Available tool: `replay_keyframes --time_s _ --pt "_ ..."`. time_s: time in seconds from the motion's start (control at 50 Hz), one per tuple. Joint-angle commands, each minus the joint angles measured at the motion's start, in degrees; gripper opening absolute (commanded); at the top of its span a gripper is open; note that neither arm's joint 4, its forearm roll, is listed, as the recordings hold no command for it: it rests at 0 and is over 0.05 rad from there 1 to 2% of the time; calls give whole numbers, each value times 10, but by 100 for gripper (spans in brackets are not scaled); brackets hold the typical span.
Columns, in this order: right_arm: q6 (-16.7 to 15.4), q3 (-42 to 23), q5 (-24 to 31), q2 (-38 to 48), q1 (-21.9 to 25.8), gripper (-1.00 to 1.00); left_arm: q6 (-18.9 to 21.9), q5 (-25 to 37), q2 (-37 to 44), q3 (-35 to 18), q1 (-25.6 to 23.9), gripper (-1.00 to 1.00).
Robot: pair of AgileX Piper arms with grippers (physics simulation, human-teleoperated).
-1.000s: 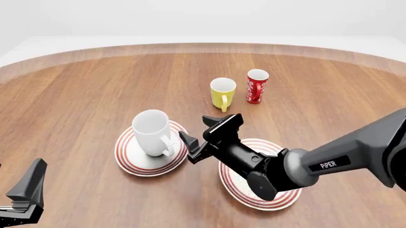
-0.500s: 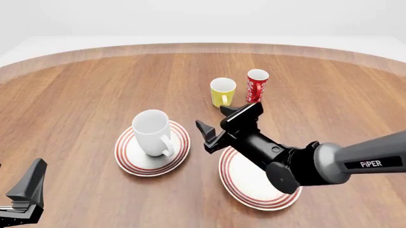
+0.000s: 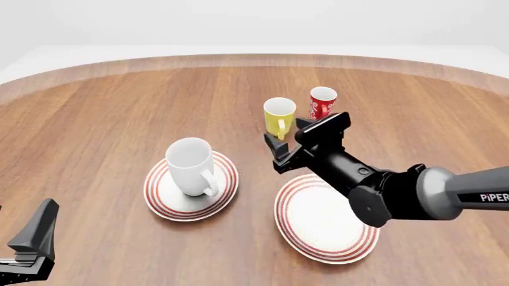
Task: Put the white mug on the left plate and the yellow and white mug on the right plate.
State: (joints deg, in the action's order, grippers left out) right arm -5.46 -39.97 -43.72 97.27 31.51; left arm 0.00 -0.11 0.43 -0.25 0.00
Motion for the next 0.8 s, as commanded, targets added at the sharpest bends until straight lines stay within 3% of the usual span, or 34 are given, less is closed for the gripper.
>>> replay_keyframes --time_s 0.02,0.8 --pt "8 -14 16 -9 -34 100 0 0 0 0 0 100" --pt "18 -123 33 91 -89 100 0 0 0 0 0 100"
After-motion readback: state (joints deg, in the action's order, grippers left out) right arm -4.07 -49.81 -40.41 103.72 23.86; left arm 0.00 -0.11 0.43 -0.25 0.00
